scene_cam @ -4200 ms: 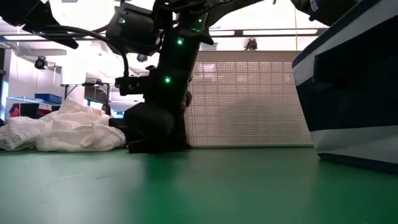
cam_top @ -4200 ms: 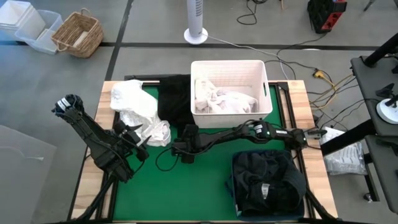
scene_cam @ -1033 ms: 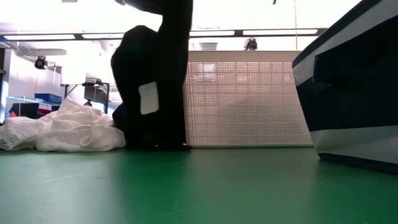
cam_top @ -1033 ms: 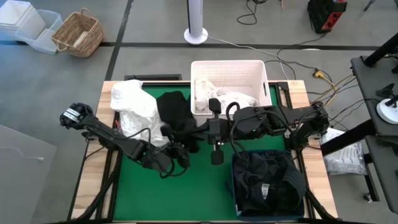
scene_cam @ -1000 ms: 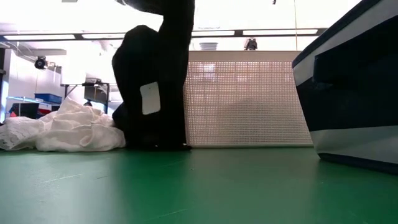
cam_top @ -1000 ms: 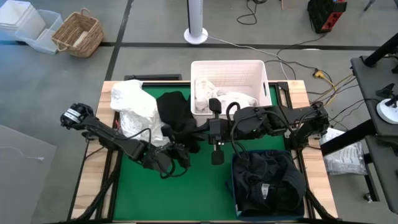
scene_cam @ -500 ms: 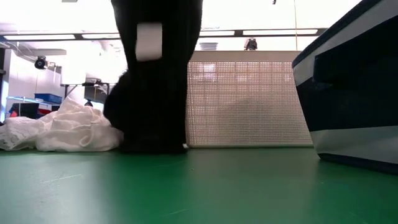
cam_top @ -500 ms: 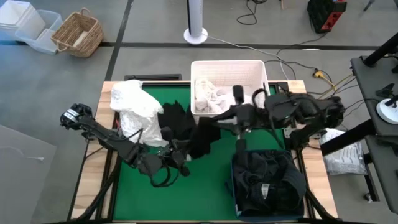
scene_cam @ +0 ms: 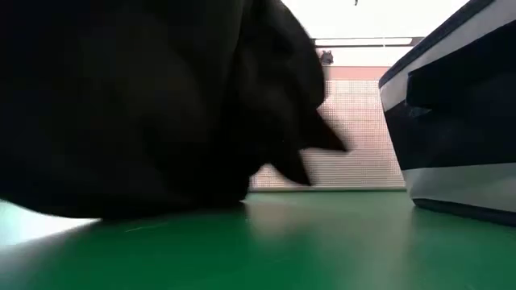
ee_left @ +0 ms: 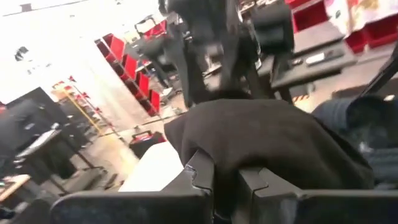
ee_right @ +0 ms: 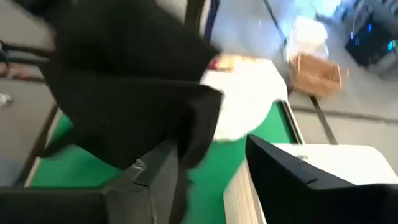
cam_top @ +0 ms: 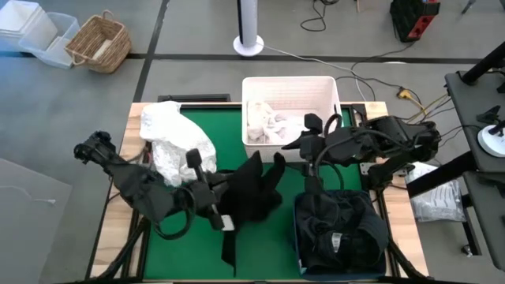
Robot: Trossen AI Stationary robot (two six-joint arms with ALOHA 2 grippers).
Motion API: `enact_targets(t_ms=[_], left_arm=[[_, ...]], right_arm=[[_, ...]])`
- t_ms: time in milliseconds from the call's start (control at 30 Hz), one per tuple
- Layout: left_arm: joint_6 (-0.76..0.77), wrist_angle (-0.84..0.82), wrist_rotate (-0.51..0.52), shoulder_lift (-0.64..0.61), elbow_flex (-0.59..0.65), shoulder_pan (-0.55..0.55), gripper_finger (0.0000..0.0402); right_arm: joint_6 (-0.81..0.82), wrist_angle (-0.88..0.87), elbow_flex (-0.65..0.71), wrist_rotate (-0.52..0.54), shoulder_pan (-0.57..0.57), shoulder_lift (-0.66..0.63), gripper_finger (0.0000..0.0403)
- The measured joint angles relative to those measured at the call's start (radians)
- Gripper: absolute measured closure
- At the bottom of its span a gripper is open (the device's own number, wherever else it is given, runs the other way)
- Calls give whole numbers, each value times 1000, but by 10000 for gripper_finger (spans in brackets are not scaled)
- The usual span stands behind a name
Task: Sort clothes
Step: Put the black shirt into the blue laundry bin
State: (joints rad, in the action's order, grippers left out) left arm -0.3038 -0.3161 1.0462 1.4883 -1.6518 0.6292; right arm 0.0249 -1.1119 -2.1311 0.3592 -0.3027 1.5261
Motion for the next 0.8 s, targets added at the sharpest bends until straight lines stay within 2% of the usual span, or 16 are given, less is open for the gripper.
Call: enact_targets(t_ms=[167, 267, 367, 633, 800], left_arm=[[36, -78, -63, 0, -137, -1, 401], [37, -132, -63, 0, -192, 0, 401], [52, -163, -61, 0, -211, -1, 401], [44, -114, -62, 2, -202, -4, 402], [25, -39, -95, 2, -185, -4, 401]], right_arm=[[3, -46, 46, -24, -5, 0, 195], [2, -17, 117, -80, -20, -4, 185], [1, 55, 211, -80, -57, -30, 179], [-71, 600, 621, -76, -103, -158, 175], [-133, 961, 829, -101, -78, -197, 149]])
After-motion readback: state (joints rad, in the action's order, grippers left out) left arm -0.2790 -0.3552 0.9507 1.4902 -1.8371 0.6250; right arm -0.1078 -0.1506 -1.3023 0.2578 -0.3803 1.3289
